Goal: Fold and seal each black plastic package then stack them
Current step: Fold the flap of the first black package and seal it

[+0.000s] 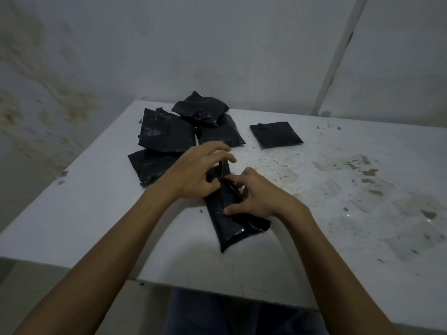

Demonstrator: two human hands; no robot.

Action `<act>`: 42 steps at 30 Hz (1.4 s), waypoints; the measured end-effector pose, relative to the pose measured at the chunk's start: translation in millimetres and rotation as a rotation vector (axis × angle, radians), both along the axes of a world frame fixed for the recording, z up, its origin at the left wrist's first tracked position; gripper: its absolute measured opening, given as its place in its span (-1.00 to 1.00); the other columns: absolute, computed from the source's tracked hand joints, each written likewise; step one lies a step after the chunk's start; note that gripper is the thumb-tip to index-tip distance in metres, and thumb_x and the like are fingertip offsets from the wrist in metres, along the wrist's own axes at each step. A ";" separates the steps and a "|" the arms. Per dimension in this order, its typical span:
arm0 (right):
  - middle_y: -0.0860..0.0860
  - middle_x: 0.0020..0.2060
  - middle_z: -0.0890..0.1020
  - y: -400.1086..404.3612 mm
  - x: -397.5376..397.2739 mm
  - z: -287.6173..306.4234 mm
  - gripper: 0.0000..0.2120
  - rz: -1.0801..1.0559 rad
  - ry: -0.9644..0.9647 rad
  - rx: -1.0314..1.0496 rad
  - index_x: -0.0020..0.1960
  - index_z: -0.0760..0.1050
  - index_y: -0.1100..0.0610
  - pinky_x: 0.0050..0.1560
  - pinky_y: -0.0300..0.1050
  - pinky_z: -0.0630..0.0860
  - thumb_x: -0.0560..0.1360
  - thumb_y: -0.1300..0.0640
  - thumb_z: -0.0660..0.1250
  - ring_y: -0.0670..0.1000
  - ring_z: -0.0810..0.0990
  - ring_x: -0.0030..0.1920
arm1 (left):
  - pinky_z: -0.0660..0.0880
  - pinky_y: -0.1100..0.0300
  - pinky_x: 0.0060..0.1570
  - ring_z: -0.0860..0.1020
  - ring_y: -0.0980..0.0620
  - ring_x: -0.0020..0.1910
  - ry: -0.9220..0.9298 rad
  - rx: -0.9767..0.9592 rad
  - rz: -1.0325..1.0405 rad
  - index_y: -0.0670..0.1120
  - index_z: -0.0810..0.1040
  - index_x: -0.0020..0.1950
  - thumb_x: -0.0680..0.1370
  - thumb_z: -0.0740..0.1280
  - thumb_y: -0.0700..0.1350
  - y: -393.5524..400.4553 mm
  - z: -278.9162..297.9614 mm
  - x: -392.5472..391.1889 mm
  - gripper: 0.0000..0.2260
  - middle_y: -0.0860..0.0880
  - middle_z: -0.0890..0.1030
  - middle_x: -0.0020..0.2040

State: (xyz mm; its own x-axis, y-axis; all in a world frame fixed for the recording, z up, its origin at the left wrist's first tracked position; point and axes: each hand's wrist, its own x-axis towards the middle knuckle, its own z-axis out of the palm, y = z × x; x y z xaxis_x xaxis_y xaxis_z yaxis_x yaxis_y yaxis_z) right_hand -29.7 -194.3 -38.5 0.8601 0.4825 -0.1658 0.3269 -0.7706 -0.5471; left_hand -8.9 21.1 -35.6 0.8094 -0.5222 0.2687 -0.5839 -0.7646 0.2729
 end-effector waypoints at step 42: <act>0.09 0.56 0.27 -2.5 -59.1 -48.3 -0.44 -0.354 -0.385 -0.081 0.56 0.36 0.08 0.43 0.00 0.30 0.66 -0.20 0.16 0.09 0.31 0.47 | 0.63 0.00 -0.15 0.60 -0.12 0.23 -0.166 0.099 0.535 0.03 0.57 0.45 0.54 0.18 0.45 5.1 -64.9 -103.0 -0.32 -0.11 0.58 0.39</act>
State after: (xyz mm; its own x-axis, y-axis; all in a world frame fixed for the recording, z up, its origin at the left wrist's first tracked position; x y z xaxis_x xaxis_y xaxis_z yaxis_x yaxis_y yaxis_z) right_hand -88.8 -196.8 -86.8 0.9741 0.1501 0.1691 0.2042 -0.9051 -0.3730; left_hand -111.9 26.1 -100.5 0.9191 -0.0804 0.3858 -0.1371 -0.9830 0.1219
